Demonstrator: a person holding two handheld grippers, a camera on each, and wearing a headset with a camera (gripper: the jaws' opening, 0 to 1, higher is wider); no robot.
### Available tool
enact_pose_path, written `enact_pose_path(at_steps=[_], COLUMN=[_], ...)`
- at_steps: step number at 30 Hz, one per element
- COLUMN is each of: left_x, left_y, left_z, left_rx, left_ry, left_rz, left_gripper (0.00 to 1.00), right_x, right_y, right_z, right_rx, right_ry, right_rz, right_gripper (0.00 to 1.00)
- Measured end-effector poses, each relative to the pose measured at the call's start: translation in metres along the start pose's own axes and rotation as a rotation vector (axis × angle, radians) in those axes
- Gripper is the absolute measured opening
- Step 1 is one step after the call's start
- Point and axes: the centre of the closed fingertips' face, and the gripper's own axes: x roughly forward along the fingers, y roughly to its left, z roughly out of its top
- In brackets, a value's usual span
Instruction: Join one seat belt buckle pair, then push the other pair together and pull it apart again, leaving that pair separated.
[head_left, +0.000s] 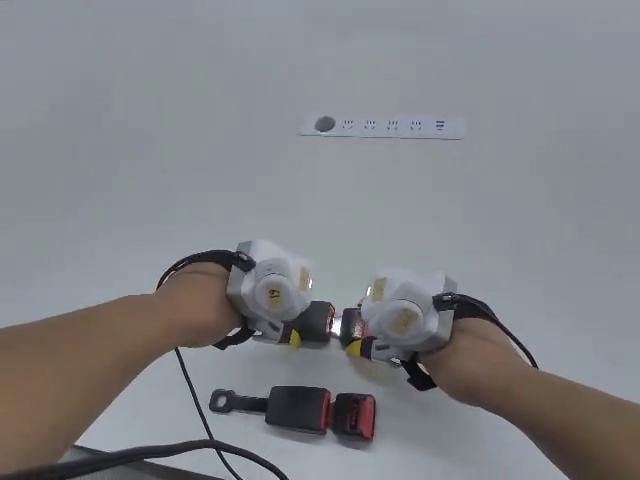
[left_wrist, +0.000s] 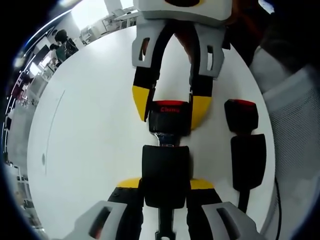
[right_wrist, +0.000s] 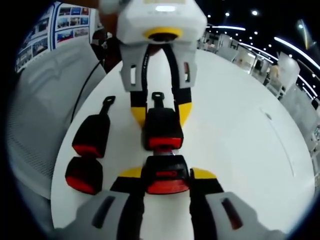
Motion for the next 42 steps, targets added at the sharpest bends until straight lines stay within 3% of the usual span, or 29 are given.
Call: enact_pose_path(at_steps=[3, 9, 18, 29, 37, 42], left_x=[-0.001, 0.0, 0.0, -0.002, -0.003, -0.003], left_y=[0.0, -0.001, -0.001, -0.001, 0.0, 0.0], left_z=[0.0, 0.001, 0.001, 0.001, 0.0, 0.0], left_rx=[-0.017, 0.006, 0.005, 0.005, 0.003, -0.001], left_ry=[-0.009, -0.006, 0.004, 0.028, 0.039, 0.043], left_rz=[-0.002, 0.002, 0.008, 0.041, 0.073, 0.075], left_gripper=[0.33, 0.33, 0.33, 0.33, 0.33, 0.33], right_x=[-0.006, -0.009, -0.041, -0.084, -0.104, -0.106], right_y=[0.0, -0.001, -0.008, 0.003, 0.0, 0.0], right_z=[-0.005, -0.01, -0.047, -0.093, -0.115, -0.12], right_rx=[0.033, -0.004, 0.041, 0.074, 0.118, 0.127], right_ry=[-0.015, 0.016, 0.048, 0.1, 0.128, 0.136], right_rz=[0.008, -0.003, -0.043, -0.1, -0.146, -0.153], right_gripper=[0.34, 0.34, 0.35, 0.35, 0.36, 0.36])
